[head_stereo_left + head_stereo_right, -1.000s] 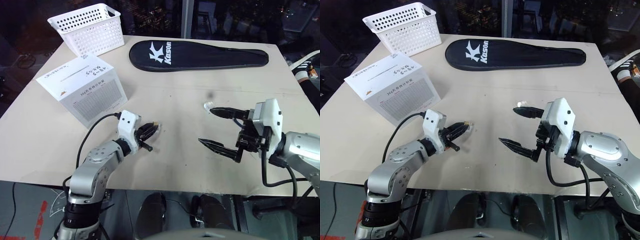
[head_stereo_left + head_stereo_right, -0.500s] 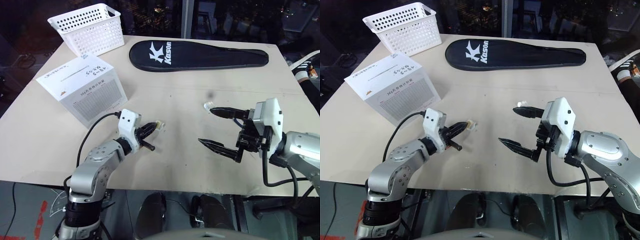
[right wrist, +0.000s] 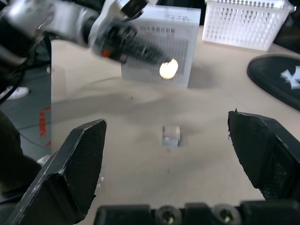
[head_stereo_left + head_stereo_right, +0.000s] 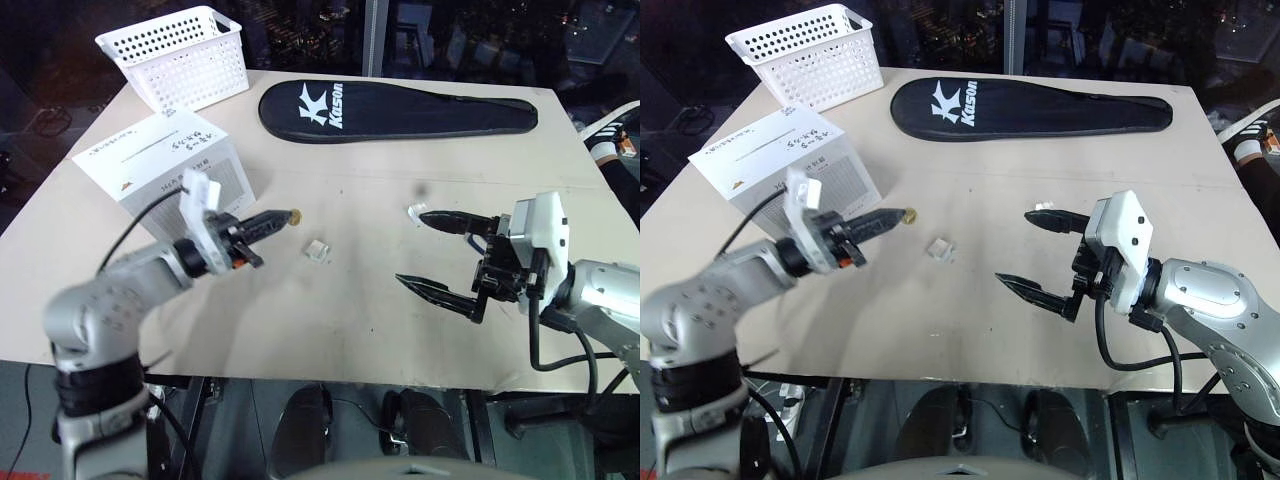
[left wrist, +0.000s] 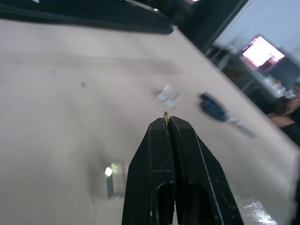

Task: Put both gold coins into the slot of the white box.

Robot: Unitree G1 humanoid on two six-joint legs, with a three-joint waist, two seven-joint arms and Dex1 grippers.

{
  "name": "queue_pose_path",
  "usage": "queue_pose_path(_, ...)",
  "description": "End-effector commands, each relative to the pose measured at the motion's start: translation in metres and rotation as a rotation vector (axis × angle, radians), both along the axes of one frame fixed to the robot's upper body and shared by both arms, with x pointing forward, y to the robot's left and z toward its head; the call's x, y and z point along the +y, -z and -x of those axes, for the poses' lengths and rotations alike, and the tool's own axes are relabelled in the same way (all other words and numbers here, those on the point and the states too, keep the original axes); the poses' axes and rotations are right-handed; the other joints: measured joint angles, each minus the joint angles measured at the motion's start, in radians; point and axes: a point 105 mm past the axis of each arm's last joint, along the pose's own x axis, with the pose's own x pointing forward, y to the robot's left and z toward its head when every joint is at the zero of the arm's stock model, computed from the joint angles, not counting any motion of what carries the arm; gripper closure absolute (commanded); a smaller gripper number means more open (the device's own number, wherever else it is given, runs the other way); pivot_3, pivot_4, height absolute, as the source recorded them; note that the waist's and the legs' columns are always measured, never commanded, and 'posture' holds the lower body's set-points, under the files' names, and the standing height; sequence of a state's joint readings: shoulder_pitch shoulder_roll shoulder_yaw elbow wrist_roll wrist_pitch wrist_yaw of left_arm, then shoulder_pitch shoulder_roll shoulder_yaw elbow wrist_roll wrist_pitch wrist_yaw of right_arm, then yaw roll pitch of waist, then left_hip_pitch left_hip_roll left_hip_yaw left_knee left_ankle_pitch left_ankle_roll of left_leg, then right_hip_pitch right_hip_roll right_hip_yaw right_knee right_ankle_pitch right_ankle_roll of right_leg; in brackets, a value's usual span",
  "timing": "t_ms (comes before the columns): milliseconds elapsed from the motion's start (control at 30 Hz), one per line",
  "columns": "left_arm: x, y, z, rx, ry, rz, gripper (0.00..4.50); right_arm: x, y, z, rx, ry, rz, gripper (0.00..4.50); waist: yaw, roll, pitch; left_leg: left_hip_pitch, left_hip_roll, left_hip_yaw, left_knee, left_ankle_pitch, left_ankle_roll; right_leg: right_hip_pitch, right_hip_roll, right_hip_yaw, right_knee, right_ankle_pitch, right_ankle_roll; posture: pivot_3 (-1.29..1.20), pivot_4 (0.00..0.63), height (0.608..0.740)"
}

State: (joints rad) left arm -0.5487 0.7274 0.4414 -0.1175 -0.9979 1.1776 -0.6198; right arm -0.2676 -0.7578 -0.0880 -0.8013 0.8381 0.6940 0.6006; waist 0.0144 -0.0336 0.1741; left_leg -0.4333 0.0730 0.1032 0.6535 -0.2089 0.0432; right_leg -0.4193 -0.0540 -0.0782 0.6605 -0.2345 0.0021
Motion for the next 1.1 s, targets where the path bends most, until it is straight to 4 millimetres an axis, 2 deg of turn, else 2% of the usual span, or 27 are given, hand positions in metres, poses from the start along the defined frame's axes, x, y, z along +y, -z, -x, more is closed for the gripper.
queue_pose_path(33, 0.024, -0.048, -0.003, -0.096, -0.021, 0.022, 4.48, 0.002, -0.010, 0.001, -0.041, -0.018, -0.030, 0.00, -0.002, 0.000, 0.000, 0.000, 0.000, 0.000, 0.000, 0.000, 0.000, 0.000, 0.000, 0.000, 0.000, 0.000, 0.000, 0.00, 0.150, 0.740)
queue_pose_path(200, 0.070, -0.101, -0.026, -0.210, -0.155, -0.047, 4.48, 0.004, -0.018, -0.002, -0.057, -0.041, -0.059, 0.00, -0.001, 0.000, 0.000, 0.000, -0.001, 0.002, -0.002, 0.000, 0.000, 0.000, -0.001, 0.001, -0.001, 0.002, 0.003, 0.00, 0.150, 0.740)
queue_pose_path(267, 0.087, -0.113, -0.031, -0.243, -0.182, -0.115, 4.48, 0.005, -0.023, -0.002, -0.065, -0.052, -0.079, 0.00, -0.001, 0.000, 0.000, -0.001, -0.001, 0.002, -0.002, 0.000, 0.000, -0.001, 0.000, -0.001, -0.001, 0.002, 0.003, 0.00, 0.150, 0.740)
queue_pose_path(400, 0.117, -0.124, -0.036, -0.273, -0.239, -0.254, 4.48, 0.006, -0.032, 0.001, -0.090, -0.077, -0.110, 0.00, -0.001, 0.000, 0.001, -0.002, -0.002, 0.003, -0.003, 0.000, 0.000, -0.002, 0.000, 0.000, -0.003, 0.002, 0.002, 0.00, 0.150, 0.740)
queue_pose_path(567, 0.136, -0.107, -0.041, -0.225, -0.263, -0.425, 4.48, 0.007, -0.047, 0.007, -0.131, -0.101, -0.158, 0.00, -0.002, 0.000, 0.000, -0.006, -0.001, 0.003, -0.003, 0.000, 0.000, -0.006, 0.000, 0.000, -0.003, 0.001, 0.002, 0.00, 0.150, 0.740)
queue_pose_path(700, 0.144, -0.089, -0.041, -0.174, -0.252, -0.507, 4.48, 0.006, -0.054, 0.009, -0.153, -0.101, -0.171, 0.00, -0.002, 0.000, 0.000, -0.019, 0.000, 0.002, 0.001, 0.000, 0.000, -0.018, 0.000, 0.000, 0.001, 0.002, 0.003, 0.00, 0.150, 0.740)
queue_pose_path(800, 0.147, -0.084, -0.041, -0.160, -0.250, -0.530, 4.48, 0.006, -0.057, 0.010, -0.159, -0.101, -0.172, 0.00, -0.002, 0.000, 0.000, -0.020, -0.001, 0.003, 0.002, 0.000, 0.000, -0.019, 0.000, 0.000, 0.001, 0.003, 0.002, 0.00, 0.150, 0.740)
queue_pose_path(933, 0.151, -0.064, -0.035, -0.105, -0.200, -0.597, 4.48, 0.007, -0.057, 0.011, -0.164, -0.103, -0.171, 0.00, -0.002, 0.000, 0.000, -0.020, -0.001, 0.003, 0.002, 0.000, 0.000, -0.019, 0.000, 0.000, 0.001, 0.002, 0.003, 0.00, 0.150, 0.740)
queue_pose_path(1100, 0.155, -0.062, -0.034, -0.103, -0.209, -0.615, 4.48, 0.005, -0.056, 0.010, -0.161, -0.103, -0.164, 0.00, -0.003, -0.001, 0.000, -0.020, -0.001, 0.003, 0.003, 0.000, 0.000, -0.019, 0.000, 0.000, 0.002, 0.002, 0.003, 0.00, 0.150, 0.740)
